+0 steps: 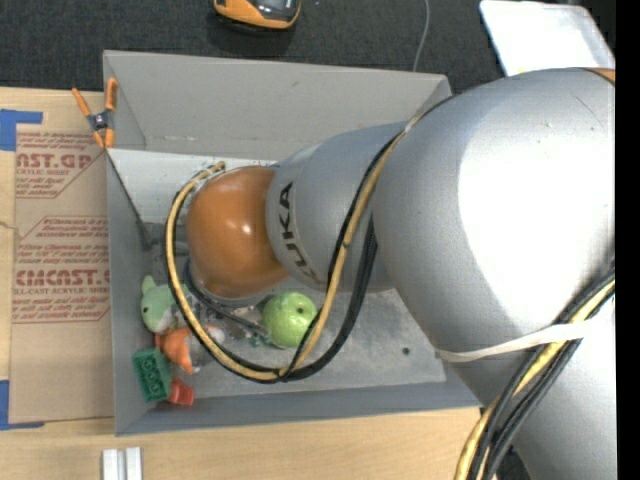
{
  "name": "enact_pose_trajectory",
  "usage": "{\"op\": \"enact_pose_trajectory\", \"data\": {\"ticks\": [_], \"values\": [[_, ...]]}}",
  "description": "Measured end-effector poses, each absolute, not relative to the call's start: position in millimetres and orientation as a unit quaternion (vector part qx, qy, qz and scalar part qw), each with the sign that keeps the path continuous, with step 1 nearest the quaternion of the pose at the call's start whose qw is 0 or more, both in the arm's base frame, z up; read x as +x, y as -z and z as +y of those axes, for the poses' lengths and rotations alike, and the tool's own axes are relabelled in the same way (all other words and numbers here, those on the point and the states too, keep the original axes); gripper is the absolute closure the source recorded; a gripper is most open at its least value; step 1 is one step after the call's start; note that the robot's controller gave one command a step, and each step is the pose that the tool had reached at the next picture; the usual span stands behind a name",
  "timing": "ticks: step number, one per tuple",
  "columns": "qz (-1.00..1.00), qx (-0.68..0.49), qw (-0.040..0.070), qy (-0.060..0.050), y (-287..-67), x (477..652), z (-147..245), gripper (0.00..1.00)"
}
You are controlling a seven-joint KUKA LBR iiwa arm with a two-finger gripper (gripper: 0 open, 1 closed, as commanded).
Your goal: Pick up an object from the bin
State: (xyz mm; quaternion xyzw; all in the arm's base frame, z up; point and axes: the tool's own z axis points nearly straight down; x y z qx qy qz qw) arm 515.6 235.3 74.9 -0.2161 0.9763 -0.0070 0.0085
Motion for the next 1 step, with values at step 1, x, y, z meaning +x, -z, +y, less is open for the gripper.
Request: {"op": "enact_pose_trajectory", "data": {"ticks": [1], "values": [[0.949,-0.316,0.001,0.009,-73.7,549.3,236.4,1.00]]}}
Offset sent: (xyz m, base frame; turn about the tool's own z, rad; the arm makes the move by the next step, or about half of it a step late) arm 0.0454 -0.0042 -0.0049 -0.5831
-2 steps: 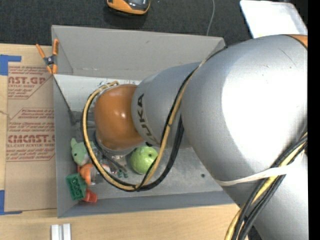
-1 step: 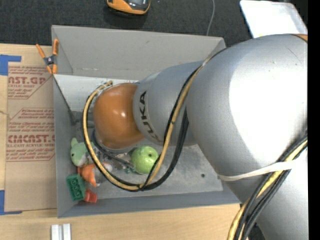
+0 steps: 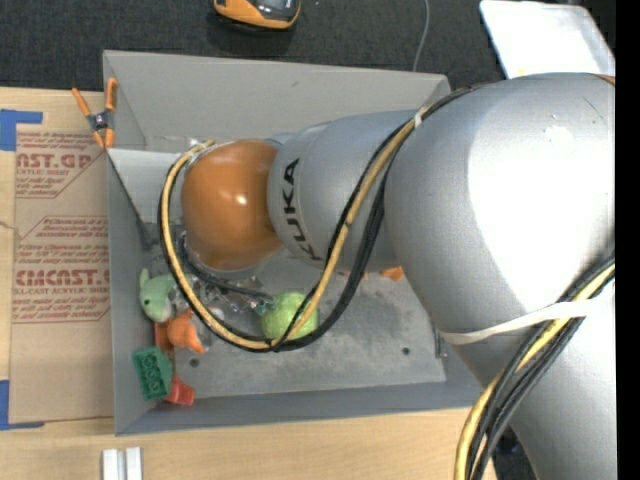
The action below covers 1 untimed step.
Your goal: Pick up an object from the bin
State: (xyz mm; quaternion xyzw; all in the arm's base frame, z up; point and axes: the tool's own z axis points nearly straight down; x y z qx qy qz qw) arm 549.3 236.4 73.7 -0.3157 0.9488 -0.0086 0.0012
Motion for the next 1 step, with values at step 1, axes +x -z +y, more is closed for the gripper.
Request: {"op": "enact_pose_trajectory", "data": {"ticks": [1], "values": [[0.899,-0.438,0.008,0.009,-74.2,561.4,233.8,1.00]]}}
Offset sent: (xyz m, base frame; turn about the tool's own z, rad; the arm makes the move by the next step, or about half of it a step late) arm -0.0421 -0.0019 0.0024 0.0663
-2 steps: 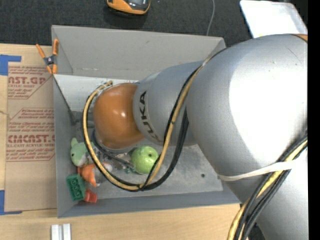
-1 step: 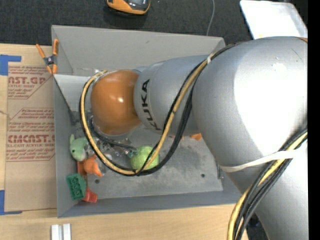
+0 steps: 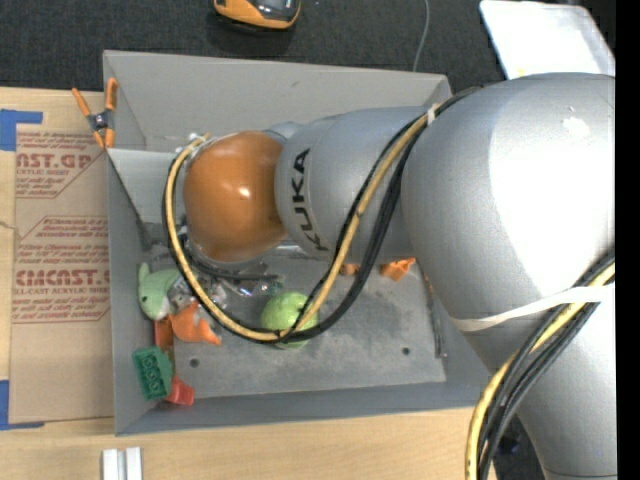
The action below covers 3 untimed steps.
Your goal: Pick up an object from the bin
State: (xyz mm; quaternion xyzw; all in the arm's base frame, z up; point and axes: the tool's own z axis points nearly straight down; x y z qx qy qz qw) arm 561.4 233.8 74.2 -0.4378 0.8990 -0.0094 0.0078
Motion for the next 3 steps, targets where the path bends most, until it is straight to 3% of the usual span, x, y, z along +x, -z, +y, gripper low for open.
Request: {"op": "enact_pose_trajectory", "data": {"ticks": [1,2,3], "values": [[0.896,-0.443,0.007,0.008,-75,537.7,234,1.00],[0.946,-0.324,0.009,0.006,-76,511.3,216,1.00],[0.935,-0.355,0.011,0.006,-76,501.3,212,1.00]]}}
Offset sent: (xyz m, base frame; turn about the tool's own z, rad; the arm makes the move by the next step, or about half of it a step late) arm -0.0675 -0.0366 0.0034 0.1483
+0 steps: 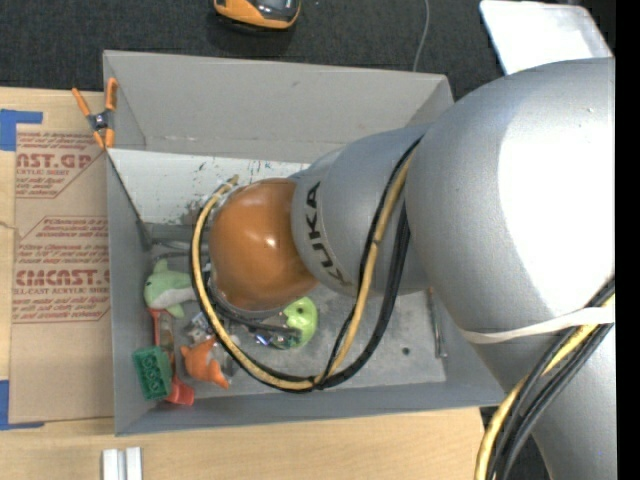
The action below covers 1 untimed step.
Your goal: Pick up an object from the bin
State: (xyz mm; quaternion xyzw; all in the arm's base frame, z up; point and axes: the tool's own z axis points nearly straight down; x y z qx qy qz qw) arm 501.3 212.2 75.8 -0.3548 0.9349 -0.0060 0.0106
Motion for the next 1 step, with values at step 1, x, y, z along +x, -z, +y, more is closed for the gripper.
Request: {"op": "enact_pose_trajectory", "data": {"ticks": [1], "values": [[0.946,-0.323,0.010,0.005,-76.6,499.0,192.3,1.00]]}}
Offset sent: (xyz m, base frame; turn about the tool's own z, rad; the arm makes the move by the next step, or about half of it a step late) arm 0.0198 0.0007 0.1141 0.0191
